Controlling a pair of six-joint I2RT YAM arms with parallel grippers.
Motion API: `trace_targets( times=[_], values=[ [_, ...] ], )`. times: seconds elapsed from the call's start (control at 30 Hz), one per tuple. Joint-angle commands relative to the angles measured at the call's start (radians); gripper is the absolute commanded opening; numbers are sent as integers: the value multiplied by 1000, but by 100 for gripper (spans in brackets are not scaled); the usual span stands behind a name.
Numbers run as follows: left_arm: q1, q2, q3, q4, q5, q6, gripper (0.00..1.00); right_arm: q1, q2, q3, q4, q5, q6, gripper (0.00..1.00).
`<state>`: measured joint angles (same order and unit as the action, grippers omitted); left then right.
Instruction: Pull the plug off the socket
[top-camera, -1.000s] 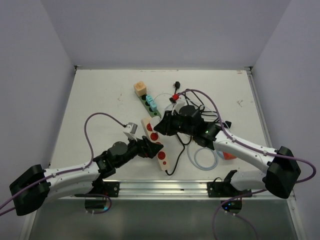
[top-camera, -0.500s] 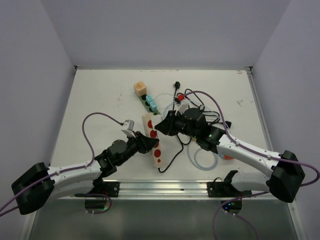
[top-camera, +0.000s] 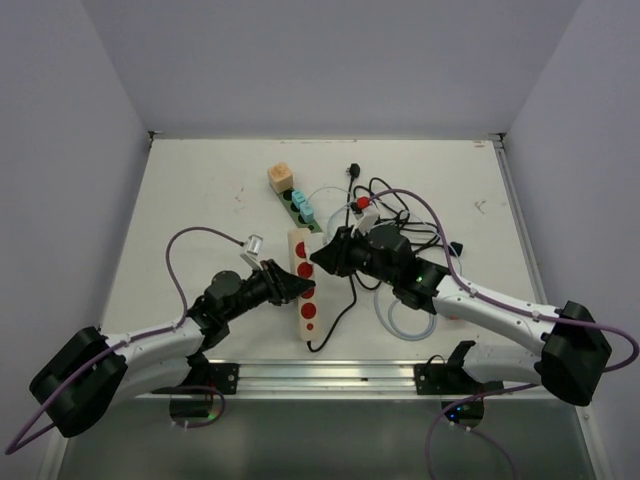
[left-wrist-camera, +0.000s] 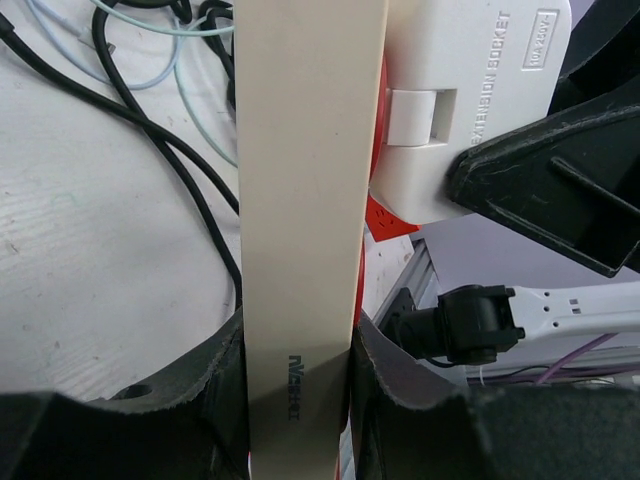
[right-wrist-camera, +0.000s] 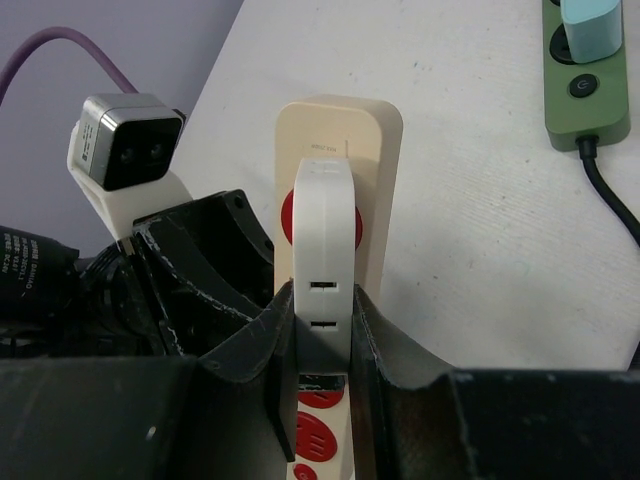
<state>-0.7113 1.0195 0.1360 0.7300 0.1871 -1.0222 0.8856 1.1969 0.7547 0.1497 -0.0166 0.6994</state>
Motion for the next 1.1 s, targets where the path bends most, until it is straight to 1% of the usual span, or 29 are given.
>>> trace_targets(
  times=[0.0, 0.07, 0.1, 0.2, 0.3, 0.43, 0.57, 0.67, 0.77, 0.9, 1.07],
  values=[
    [72, 31, -9, -78, -98, -82, 0, 3, -108, 3, 39, 44, -28, 0],
    [85, 39, 7, -125, -121, -63, 0, 3, -123, 3, 27, 55, -29, 0],
    [85, 47, 34, -191, -132, -47, 0, 3, -131, 11, 21, 61, -29, 0],
    [85, 68, 89, -309, -184, 10, 0, 3, -137, 17, 13, 61, -21, 0],
    [85, 83, 114, -371, -256, 34, 0, 3, -146, 15, 17, 63, -17, 0],
    [90, 138, 116, -373, -276, 36, 0, 3, -151, 14, 27, 63, -9, 0],
    [101, 258, 116, -340, -258, 28, 0, 6, -160, 15, 27, 73, -6, 0],
    [115, 316, 106, -319, -265, 27, 0, 4, -175, 15, 11, 87, -9, 0],
    [124, 350, 100, -314, -290, 30, 0, 4, -187, 12, -1, 106, -12, 0],
    [127, 346, 96, -308, -296, 43, 0, 4, -198, 11, -13, 119, -17, 0],
    [127, 265, 100, -360, -313, 82, 0, 4, -206, 0, -25, 150, -24, 0]
  ],
)
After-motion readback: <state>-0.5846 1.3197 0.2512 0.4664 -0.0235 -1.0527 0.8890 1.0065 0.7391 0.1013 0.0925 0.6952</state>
